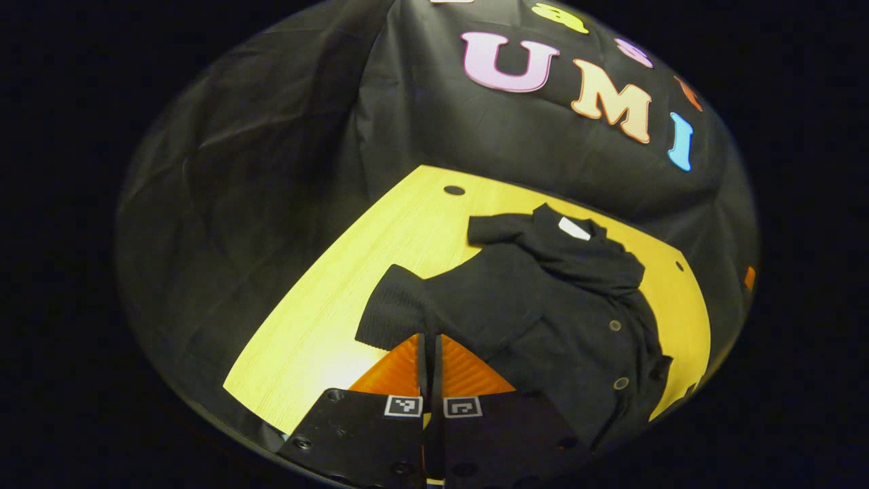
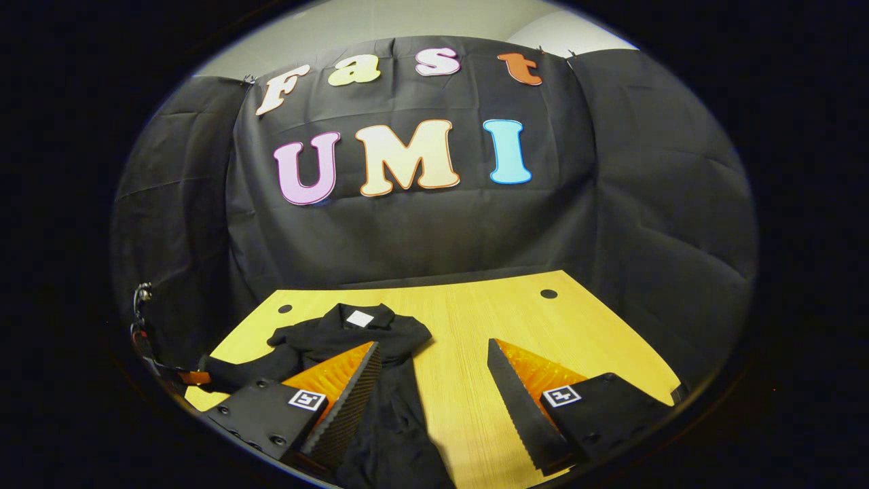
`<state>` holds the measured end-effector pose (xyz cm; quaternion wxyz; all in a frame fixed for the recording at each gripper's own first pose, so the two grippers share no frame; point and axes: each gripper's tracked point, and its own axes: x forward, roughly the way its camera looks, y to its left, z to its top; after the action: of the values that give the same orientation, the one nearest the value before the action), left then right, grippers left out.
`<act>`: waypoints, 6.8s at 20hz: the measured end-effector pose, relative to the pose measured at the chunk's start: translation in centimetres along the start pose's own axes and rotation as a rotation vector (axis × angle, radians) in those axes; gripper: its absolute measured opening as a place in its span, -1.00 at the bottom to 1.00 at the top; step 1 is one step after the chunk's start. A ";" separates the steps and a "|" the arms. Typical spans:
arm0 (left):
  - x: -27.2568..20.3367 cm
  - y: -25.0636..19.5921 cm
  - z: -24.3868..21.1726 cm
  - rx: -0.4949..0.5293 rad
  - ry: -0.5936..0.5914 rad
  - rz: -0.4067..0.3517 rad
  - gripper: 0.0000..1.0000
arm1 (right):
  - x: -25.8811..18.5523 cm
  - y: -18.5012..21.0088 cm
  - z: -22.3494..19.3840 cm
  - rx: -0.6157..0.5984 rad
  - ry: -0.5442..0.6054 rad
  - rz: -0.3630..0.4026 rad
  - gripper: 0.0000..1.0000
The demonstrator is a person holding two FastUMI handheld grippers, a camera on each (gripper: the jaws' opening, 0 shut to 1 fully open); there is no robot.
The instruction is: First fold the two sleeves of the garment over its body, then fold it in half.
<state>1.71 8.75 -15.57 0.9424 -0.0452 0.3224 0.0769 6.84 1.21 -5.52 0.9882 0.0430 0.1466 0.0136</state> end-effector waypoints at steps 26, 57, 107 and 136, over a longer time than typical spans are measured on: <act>7.7 -29.9 11.1 0.386 -0.235 -0.404 -1.00 | 0.3 -2.6 -6.0 0.117 0.140 0.017 0.99; 17.6 -40.6 0.0 0.554 -0.028 -0.486 0.35 | 1.0 -4.8 -10.2 0.104 0.210 -0.002 0.93; -3.8 -2.9 -17.9 0.224 -0.115 -0.034 0.87 | -7.1 1.3 -29.4 -0.088 0.385 0.189 0.99; -3.7 -5.4 -20.1 0.276 -0.045 -0.132 -0.96 | -7.5 3.7 -30.2 -0.188 0.350 0.254 -0.71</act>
<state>-12.36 0.33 -28.95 0.9497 0.0655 0.3050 -0.0291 -9.17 7.01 -31.86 0.9377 -0.0341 0.3071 0.1588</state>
